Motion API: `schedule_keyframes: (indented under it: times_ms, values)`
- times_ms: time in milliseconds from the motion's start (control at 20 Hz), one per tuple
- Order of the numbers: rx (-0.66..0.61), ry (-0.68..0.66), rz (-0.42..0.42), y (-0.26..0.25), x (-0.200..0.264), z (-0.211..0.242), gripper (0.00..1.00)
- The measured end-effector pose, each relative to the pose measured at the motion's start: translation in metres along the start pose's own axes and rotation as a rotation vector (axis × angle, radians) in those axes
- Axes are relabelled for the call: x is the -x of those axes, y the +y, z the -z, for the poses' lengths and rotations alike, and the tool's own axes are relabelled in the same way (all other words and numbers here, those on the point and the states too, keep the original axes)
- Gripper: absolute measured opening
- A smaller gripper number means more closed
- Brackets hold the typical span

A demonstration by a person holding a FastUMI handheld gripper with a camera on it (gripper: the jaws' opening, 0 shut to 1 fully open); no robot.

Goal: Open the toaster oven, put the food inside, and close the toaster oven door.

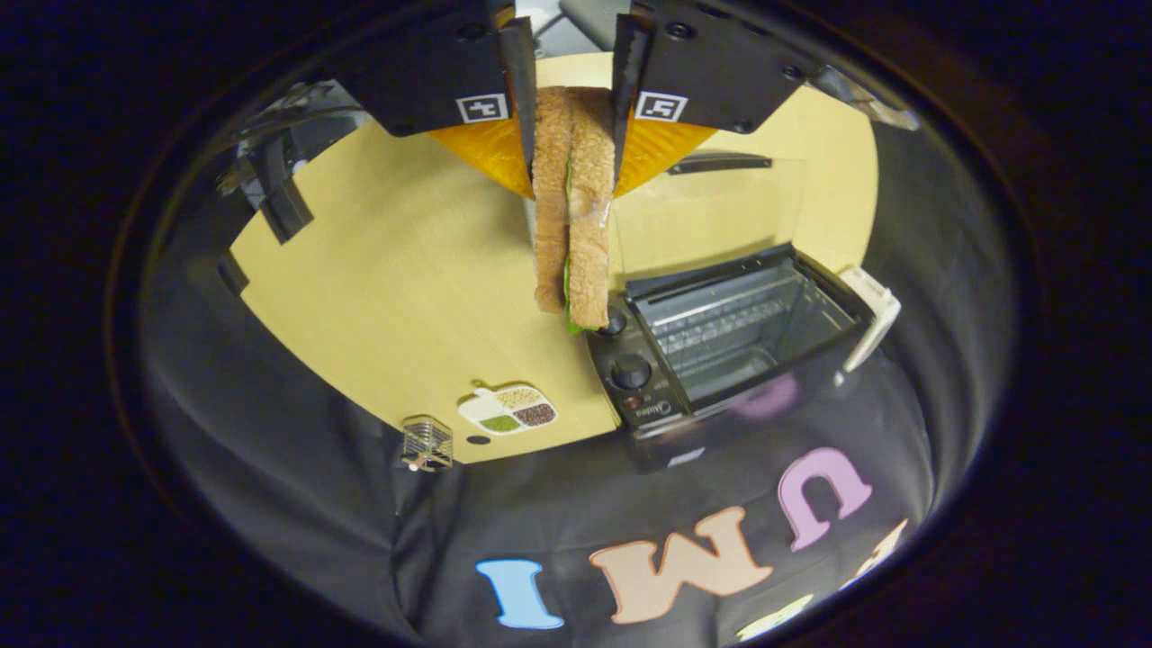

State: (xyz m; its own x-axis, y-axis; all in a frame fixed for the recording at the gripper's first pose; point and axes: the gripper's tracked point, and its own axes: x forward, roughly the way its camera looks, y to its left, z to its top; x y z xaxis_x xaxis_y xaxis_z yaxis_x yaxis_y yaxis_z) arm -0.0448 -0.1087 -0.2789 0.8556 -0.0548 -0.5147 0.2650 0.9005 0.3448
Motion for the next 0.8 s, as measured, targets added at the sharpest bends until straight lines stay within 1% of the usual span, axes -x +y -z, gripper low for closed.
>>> schedule_keyframes:
  times_ms: [200, 350, 450, 500, 650, 700, 800]
  values:
    - [-0.232, -0.034, -0.157, 0.046, 0.003, -0.006, 0.37]
    - [-0.372, -0.044, -0.217, 0.071, -0.006, -0.005, 0.37]
    - [-0.477, -0.052, -0.272, 0.094, -0.015, -0.007, 0.37]
    - [-0.519, -0.056, -0.281, 0.102, -0.021, -0.006, 0.37]
    - [-0.585, -0.048, -0.284, 0.125, -0.037, 0.0, 0.35]
    - [-0.615, -0.06, -0.301, 0.134, -0.04, -0.003, 0.35]
    - [-0.718, -0.082, -0.35, 0.157, -0.045, -0.01, 0.35]
